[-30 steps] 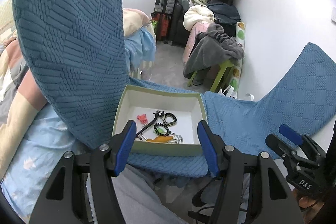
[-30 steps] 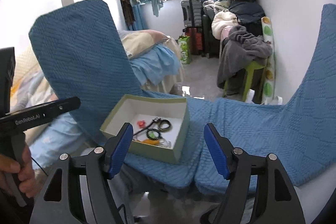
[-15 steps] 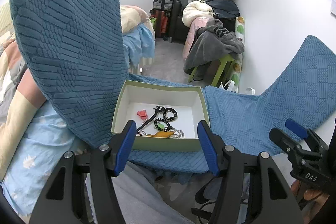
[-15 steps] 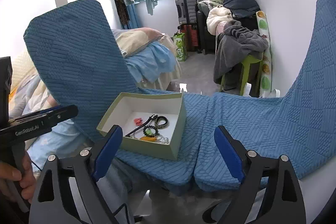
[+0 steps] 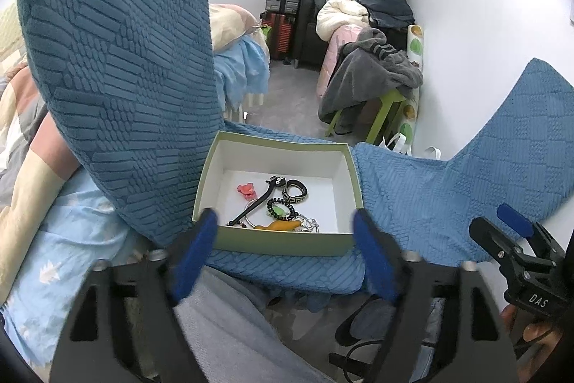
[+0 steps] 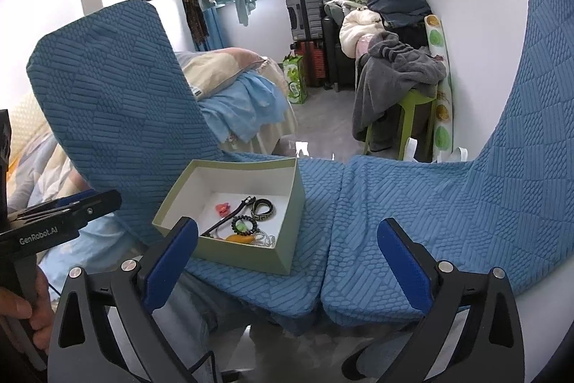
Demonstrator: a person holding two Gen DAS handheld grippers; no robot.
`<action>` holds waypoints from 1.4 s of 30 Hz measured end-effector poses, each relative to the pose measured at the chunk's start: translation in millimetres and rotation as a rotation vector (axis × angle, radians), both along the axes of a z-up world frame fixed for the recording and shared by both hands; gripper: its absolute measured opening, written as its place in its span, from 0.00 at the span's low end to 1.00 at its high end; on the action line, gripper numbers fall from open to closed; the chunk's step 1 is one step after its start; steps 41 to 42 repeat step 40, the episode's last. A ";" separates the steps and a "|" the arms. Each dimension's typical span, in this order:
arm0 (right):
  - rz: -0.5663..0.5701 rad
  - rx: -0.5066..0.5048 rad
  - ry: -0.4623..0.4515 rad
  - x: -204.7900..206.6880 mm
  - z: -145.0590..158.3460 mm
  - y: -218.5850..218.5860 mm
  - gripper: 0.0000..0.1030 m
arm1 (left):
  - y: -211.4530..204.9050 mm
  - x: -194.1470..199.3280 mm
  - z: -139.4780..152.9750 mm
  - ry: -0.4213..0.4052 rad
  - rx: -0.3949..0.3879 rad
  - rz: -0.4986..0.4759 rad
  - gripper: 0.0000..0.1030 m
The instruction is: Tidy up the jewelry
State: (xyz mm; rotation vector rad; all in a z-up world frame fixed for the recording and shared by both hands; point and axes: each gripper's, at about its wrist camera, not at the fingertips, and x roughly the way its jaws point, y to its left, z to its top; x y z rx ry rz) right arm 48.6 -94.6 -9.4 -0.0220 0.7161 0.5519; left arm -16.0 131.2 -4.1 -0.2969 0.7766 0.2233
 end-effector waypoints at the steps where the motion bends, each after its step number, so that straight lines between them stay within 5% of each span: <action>1: 0.001 -0.001 0.002 0.6 -0.1 0.3 0.98 | 0.5 -0.1 -0.8 0.003 -0.001 0.004 0.79; 42: -0.009 -0.001 0.000 -1.4 -0.3 0.6 0.98 | -2.9 -1.0 -4.4 0.038 0.023 0.041 0.80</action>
